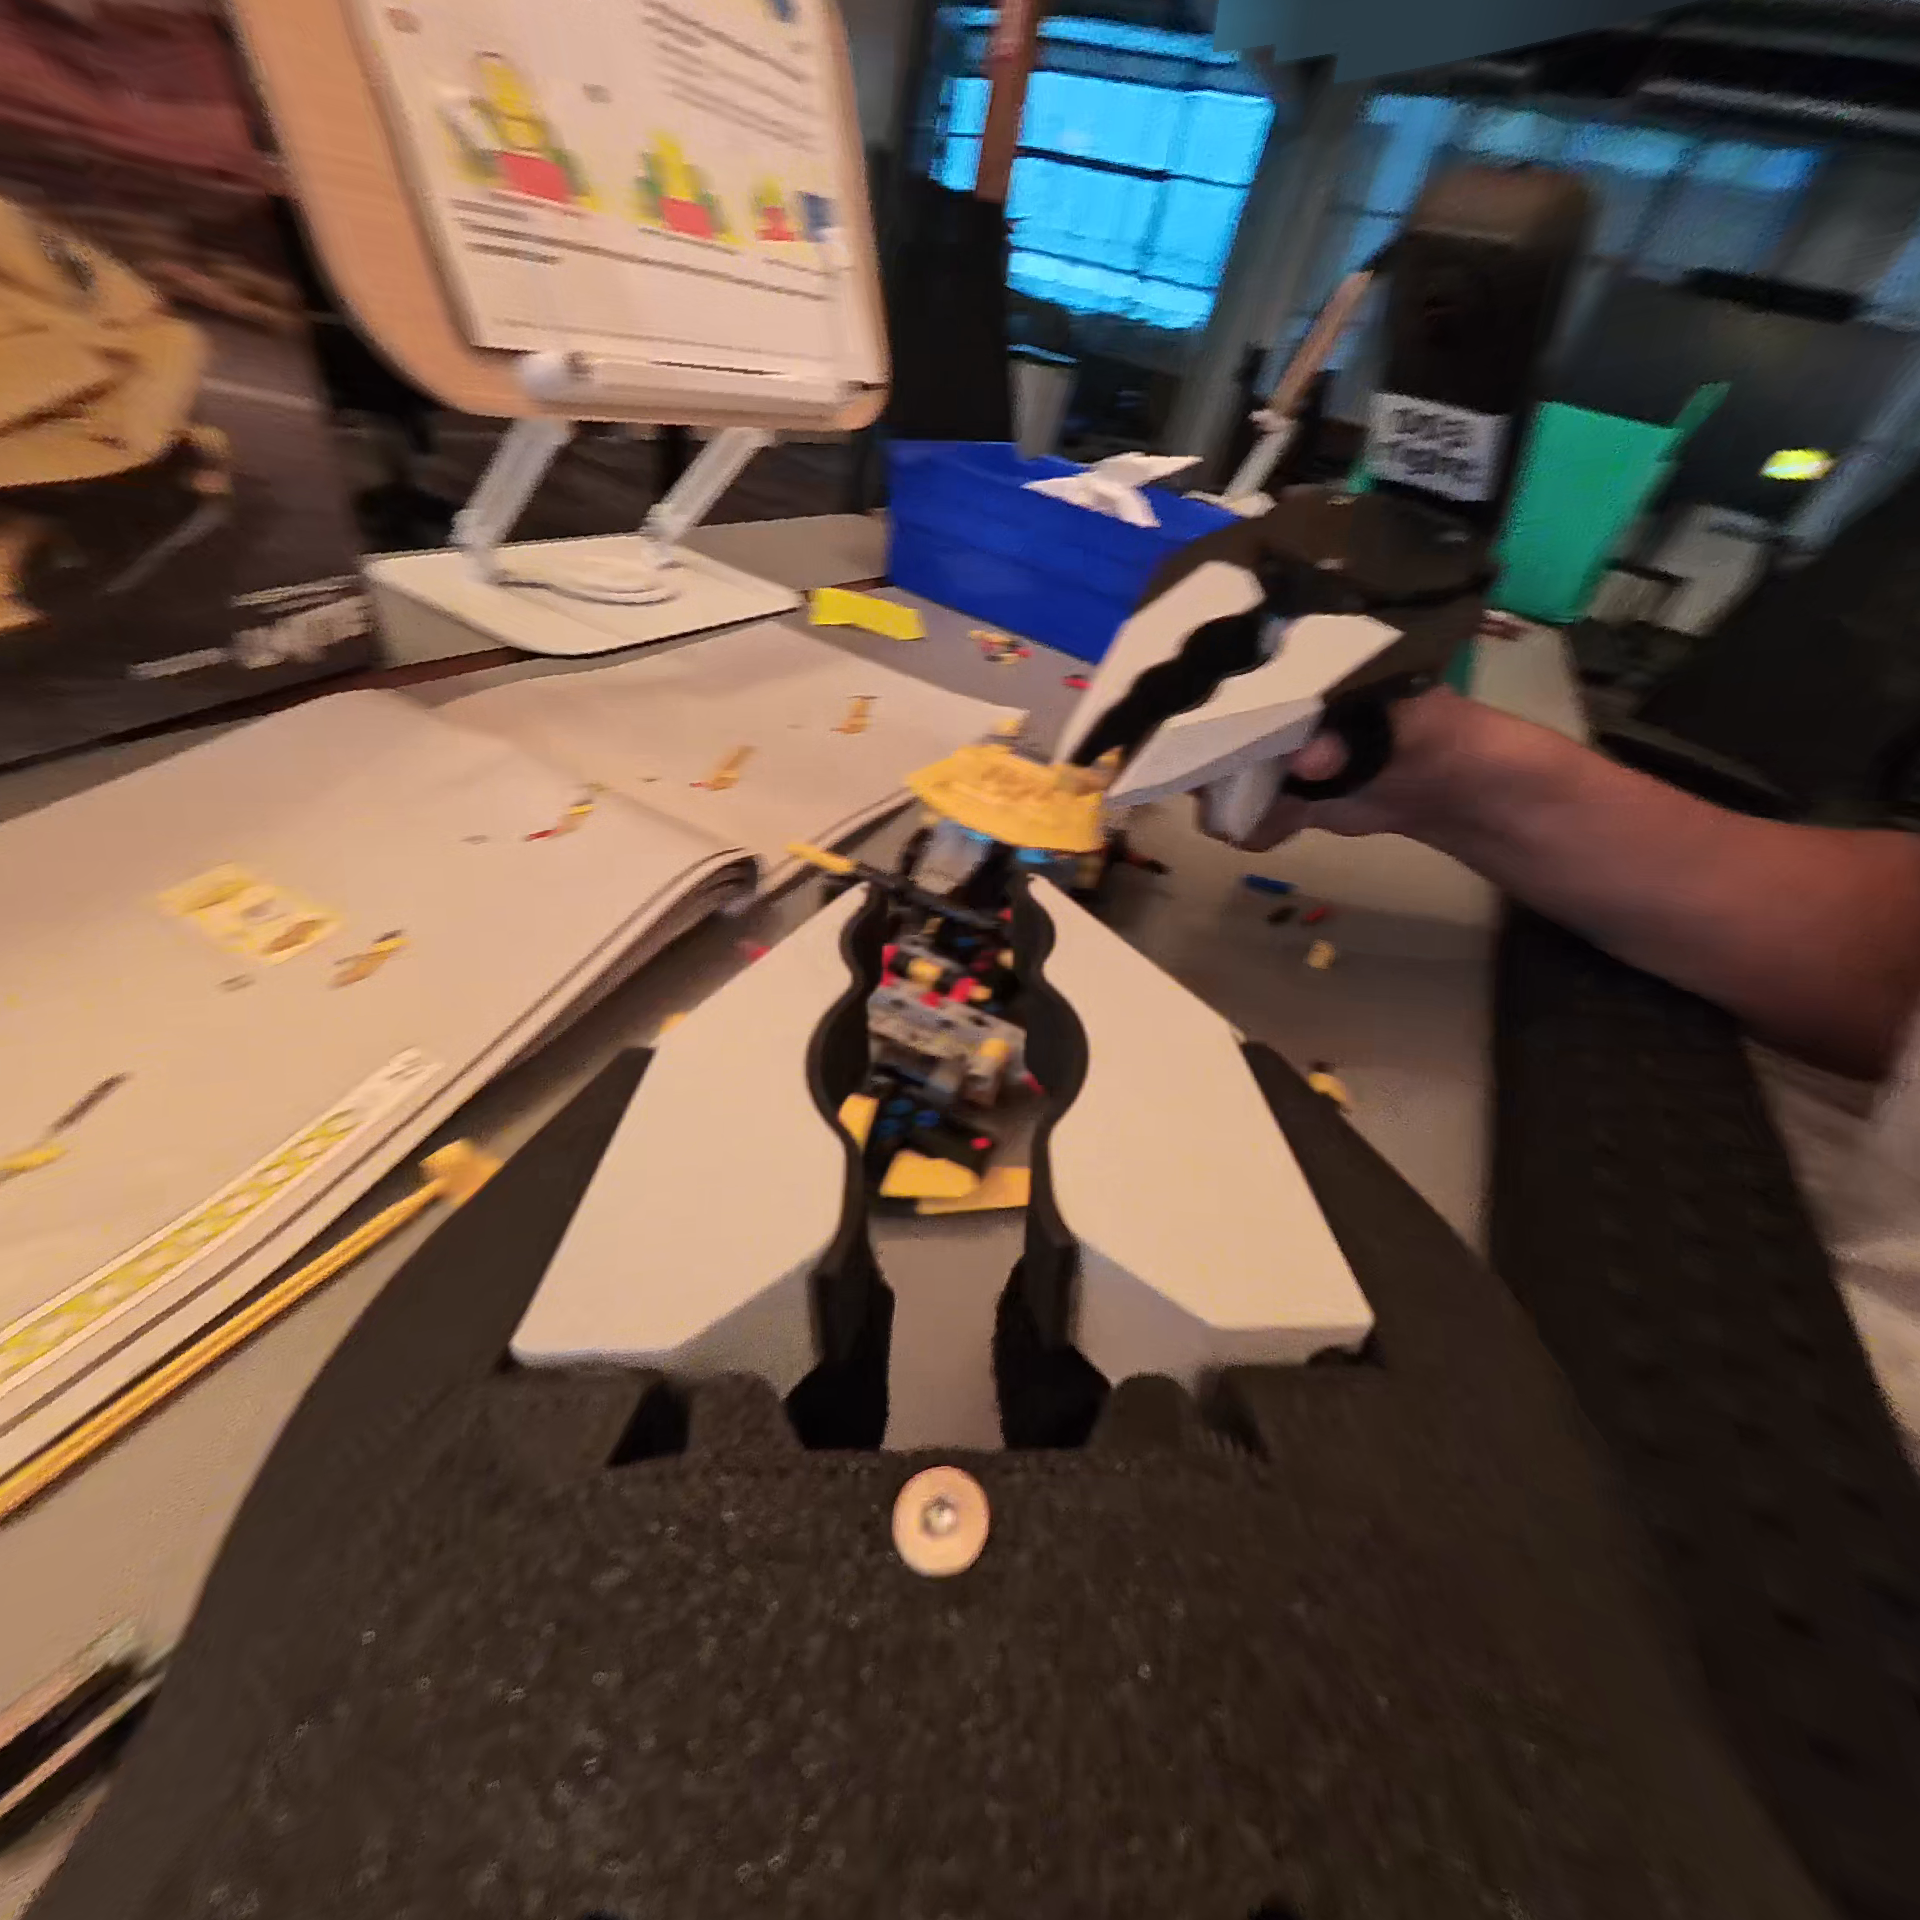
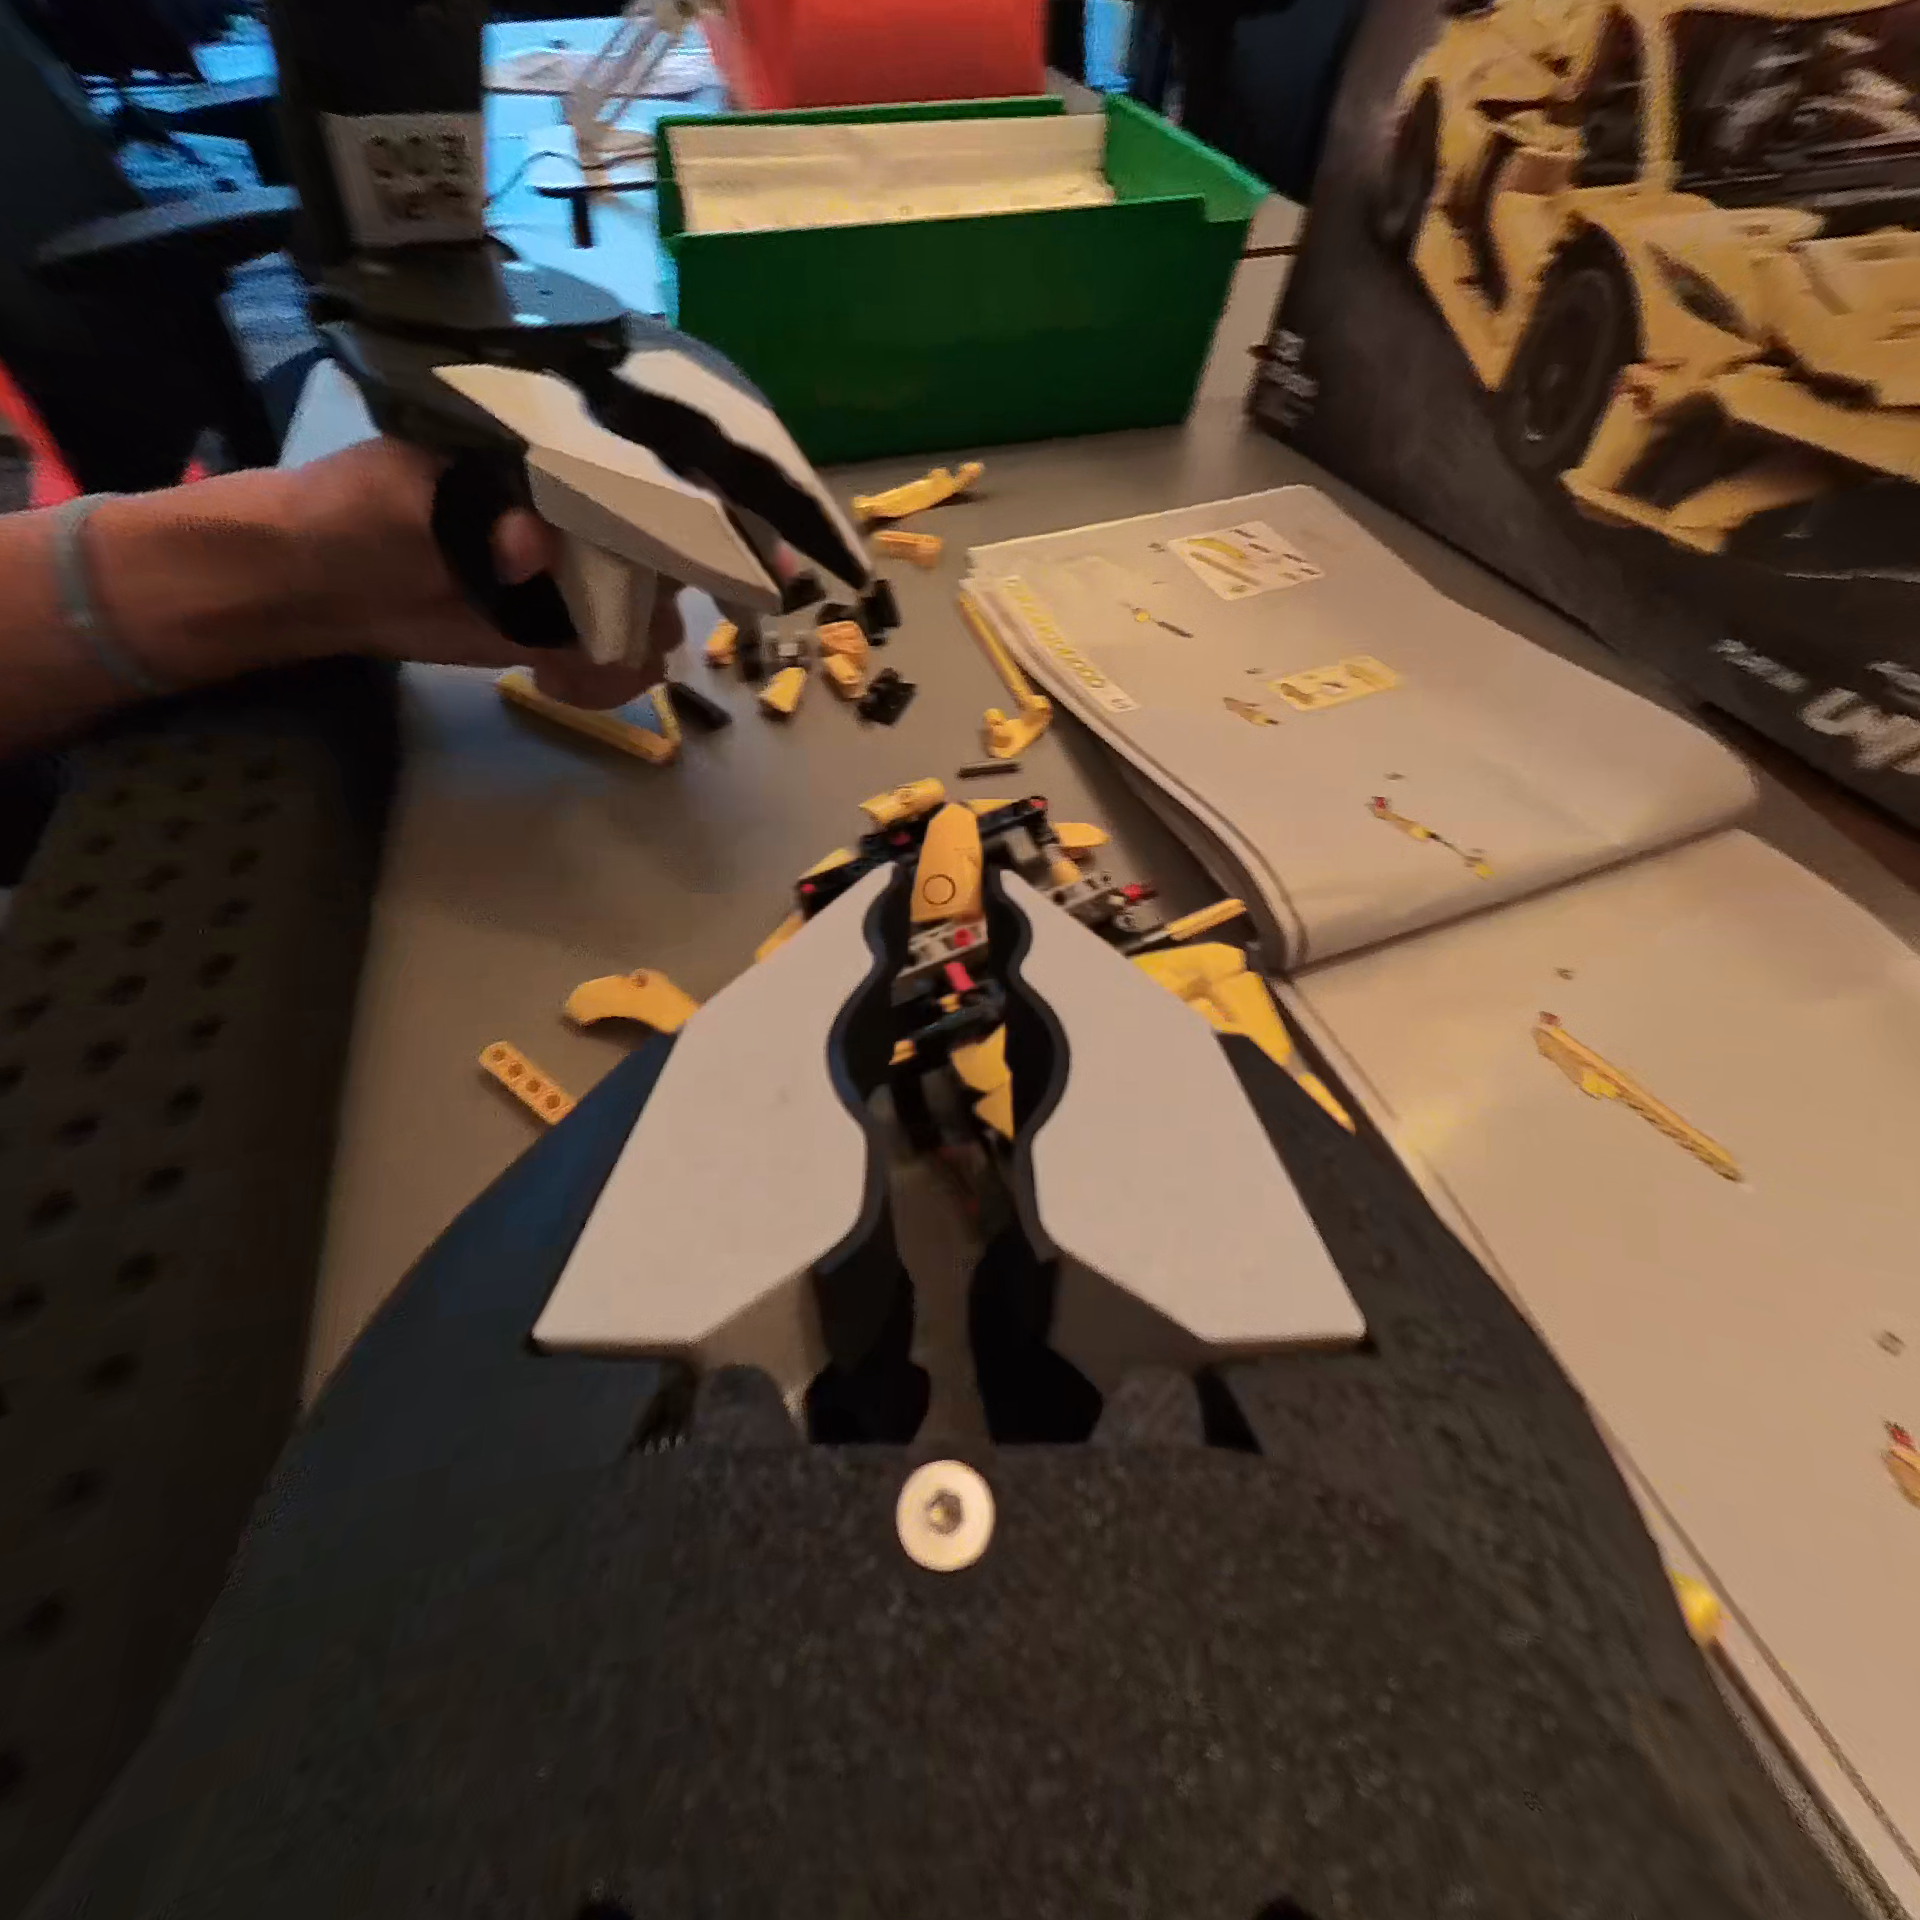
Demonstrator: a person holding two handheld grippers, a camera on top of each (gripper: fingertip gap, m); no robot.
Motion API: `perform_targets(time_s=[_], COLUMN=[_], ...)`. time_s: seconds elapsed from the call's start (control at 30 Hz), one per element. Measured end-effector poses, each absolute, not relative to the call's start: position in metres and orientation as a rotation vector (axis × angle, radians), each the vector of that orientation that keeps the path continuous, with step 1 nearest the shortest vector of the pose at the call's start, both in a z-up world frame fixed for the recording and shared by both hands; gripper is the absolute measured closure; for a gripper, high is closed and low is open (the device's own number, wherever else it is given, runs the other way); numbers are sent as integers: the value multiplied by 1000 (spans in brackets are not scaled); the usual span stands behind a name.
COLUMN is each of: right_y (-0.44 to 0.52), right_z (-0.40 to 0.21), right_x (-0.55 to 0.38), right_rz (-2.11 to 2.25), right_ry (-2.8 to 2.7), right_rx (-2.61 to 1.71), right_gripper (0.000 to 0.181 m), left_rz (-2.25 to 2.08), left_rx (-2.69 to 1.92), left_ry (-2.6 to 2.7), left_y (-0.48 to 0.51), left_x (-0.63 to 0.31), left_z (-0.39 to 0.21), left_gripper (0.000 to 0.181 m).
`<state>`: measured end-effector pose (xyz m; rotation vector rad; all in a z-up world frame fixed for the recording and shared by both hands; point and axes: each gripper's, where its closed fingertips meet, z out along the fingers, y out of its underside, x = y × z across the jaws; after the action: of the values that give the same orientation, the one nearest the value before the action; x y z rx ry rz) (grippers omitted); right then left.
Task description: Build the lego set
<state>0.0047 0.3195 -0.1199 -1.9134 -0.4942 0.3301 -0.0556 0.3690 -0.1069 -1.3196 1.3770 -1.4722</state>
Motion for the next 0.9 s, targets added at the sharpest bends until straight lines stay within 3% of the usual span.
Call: perform_targets(time_s=[0.53, 0.7, 0.9], right_y=[272, 270, 270], right_z=[-122, -127, -134], right_x=[-69, -76, -74], right_rz=[557, 562, 579], right_ry=[-923, -950, -946], right_rx=[-1855, -1878, -1910], right_gripper=[168, 168, 168], left_rz=[-1646, -1649, -1601], left_rx=[-1050, -983, -991], left_ry=[1804, 1844, 1872], left_y=[274, 263, 262], left_x=[-67, -70, -69], left_z=[-122, -120, -126], left_gripper=[158, 169, 171])
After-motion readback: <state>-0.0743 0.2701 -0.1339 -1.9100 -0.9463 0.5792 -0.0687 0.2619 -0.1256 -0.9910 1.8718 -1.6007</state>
